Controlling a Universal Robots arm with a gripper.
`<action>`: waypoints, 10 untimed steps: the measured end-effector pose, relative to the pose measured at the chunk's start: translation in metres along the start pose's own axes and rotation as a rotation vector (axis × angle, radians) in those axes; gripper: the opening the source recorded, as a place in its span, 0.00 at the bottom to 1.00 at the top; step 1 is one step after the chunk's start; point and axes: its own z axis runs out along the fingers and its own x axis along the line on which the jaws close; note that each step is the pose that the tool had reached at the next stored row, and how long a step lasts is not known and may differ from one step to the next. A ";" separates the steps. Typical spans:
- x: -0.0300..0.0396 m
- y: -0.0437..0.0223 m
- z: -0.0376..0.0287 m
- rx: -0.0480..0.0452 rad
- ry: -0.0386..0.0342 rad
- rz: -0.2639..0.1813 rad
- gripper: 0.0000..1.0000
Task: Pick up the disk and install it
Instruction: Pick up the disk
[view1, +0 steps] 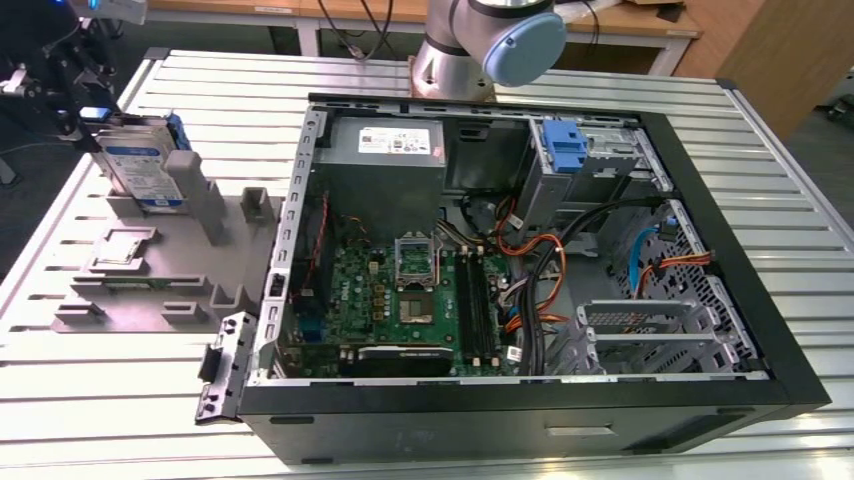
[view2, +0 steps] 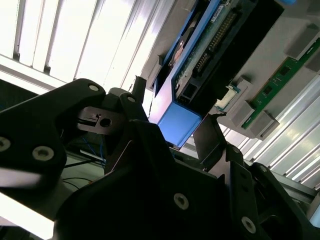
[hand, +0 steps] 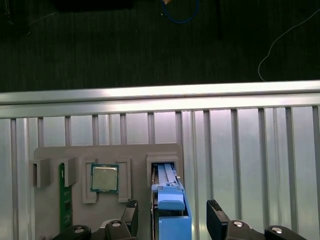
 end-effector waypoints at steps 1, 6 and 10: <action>0.0000 0.0000 0.0010 0.0000 0.0000 0.000 0.65; 0.0002 0.0007 0.0049 0.0000 0.0001 -0.004 0.65; 0.0002 0.0020 0.0056 0.0000 0.0002 -0.017 0.65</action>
